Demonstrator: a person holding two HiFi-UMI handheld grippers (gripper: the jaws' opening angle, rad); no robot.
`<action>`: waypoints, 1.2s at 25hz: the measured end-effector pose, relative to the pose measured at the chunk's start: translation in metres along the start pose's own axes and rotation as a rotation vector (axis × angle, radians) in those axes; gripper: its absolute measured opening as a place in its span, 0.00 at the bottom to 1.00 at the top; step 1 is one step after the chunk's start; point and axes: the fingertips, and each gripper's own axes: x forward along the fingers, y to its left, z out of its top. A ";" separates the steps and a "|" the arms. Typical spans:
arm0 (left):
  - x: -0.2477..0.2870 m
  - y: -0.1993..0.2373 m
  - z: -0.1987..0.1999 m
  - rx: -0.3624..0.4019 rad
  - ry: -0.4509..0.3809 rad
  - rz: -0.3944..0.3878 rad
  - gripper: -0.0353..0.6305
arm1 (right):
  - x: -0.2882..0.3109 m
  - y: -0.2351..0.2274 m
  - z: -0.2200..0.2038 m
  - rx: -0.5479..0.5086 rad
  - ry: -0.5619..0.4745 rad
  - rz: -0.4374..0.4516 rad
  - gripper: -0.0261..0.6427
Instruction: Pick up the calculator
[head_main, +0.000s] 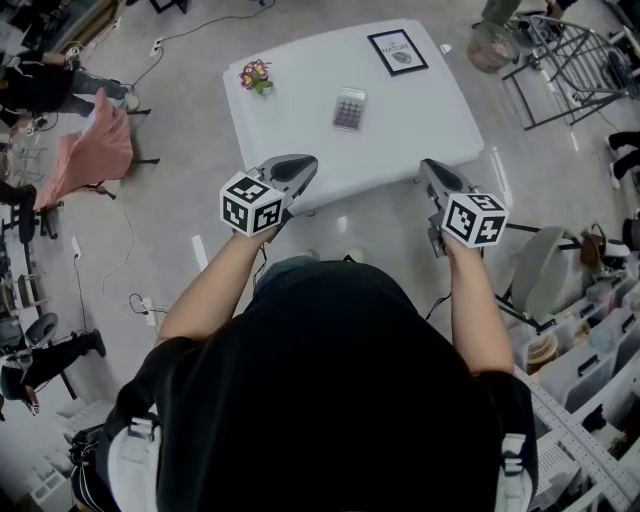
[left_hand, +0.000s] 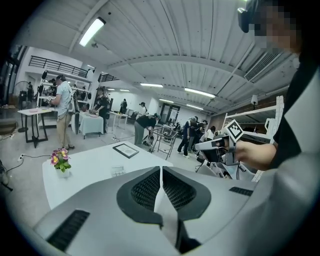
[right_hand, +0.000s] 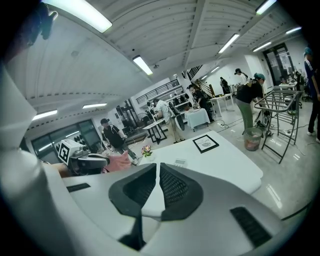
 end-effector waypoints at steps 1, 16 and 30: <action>0.000 0.000 -0.001 -0.001 0.002 0.002 0.10 | 0.000 0.000 0.000 -0.001 -0.001 0.001 0.08; 0.037 0.028 0.011 -0.012 -0.002 -0.035 0.10 | 0.019 -0.026 0.016 -0.006 0.019 -0.038 0.08; 0.087 0.100 0.037 -0.059 0.002 -0.051 0.10 | 0.098 -0.055 0.059 -0.018 0.071 -0.047 0.08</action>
